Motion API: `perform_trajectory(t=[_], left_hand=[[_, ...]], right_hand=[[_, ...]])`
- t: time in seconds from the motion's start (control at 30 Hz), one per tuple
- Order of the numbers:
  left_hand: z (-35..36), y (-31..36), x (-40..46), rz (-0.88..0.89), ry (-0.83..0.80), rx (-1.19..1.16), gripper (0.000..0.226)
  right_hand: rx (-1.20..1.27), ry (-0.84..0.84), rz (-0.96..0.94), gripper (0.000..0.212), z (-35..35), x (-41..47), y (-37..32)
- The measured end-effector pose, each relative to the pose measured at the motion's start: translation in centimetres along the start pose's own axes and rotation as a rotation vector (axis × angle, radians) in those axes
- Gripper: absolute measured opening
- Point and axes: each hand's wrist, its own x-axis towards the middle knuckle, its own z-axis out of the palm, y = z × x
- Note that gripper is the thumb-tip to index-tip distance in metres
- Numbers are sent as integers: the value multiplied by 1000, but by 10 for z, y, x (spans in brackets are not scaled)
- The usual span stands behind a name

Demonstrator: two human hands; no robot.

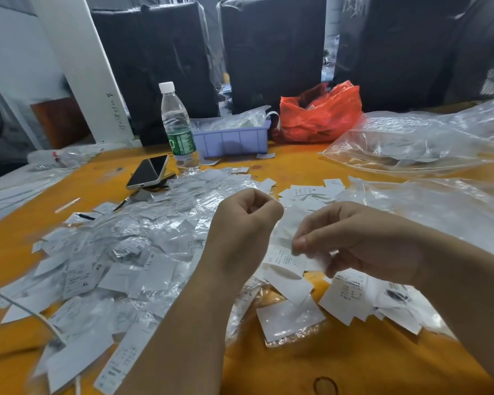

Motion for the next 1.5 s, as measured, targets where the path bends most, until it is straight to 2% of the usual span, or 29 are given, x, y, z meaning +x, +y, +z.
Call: perform_trajectory(t=[0.1, 0.2, 0.27, 0.43, 0.53, 0.57, 0.77, 0.87, 1.0, 1.13, 1.23, 1.33, 1.5], left_hand=[[0, -3, 2, -15, 15, -23, 12], [2, -6, 2, -19, 37, -46, 15], [2, -7, 2, -8, 58, -36, 15], [3, -9, 2, -26, 56, -51, 37], [4, -7, 2, -15, 44, -23, 15], [4, -7, 1, -5, 36, -12, 13], [5, -3, -1, -2, -22, -68, 17], [5, -2, -2, -1, -58, -79, 21], [7, 0, -4, 10, -144, -22, 27], [10, 3, -6, 17, -221, 32, 18], [11, 2, -6, 27, -267, 70, 25], [12, 1, -7, 46, -277, 83, 27], [11, 1, -6, 49, -247, 39, 29]], right_hand=[[47, 120, -28, 5, 0, 1, 0], [191, 286, -87, 7, -3, 2, 1], [283, 337, -106, 11, -4, 2, 0], [427, 330, -109, 24, -3, 4, -1], [490, 313, -114, 28, -5, 5, 0], [493, 313, -118, 27, -6, 6, 1], [456, 429, -115, 24, -7, 8, 3], [466, 436, -141, 22, -5, 9, 4], [474, 451, -162, 19, -4, 10, 5], [456, 473, -169, 21, -5, 10, 6], [440, 487, -178, 26, -4, 11, 8], [431, 487, -191, 30, -3, 12, 9], [411, 476, -206, 23, -3, 12, 9]])
